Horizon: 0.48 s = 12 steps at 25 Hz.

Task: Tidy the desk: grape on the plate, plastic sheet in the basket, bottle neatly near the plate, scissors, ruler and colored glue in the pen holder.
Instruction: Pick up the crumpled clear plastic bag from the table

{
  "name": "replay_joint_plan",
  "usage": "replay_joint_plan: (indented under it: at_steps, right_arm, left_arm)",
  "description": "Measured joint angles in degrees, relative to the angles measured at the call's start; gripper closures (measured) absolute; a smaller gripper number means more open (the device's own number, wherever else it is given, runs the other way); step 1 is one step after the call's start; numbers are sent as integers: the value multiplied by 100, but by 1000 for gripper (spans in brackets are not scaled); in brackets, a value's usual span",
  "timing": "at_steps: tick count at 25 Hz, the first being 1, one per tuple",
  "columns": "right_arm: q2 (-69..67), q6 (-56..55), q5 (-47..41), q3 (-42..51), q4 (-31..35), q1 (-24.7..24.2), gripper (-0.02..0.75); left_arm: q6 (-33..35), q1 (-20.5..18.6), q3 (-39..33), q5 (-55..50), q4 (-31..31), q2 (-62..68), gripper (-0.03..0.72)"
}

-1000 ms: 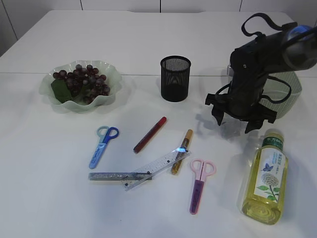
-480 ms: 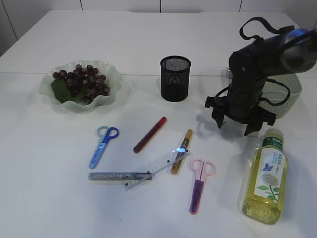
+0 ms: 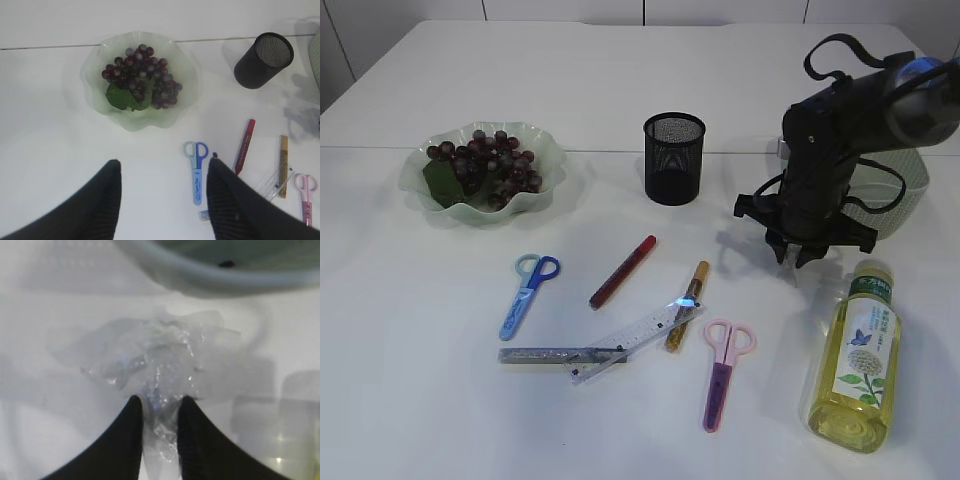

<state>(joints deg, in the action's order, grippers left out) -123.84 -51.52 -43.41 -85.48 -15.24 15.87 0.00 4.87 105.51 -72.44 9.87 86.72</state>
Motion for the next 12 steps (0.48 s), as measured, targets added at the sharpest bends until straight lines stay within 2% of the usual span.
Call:
replay_joint_plan:
  at_steps: [5, 12]
  right_arm:
    - [0, 0, 0, 0, 38, 0, 566]
    - [0, 0, -190, -83, 75, 0, 712]
  left_arm:
    - [0, 0, 0, 0, 0, 10, 284]
    - [0, 0, 0, 0, 0, 10, 284]
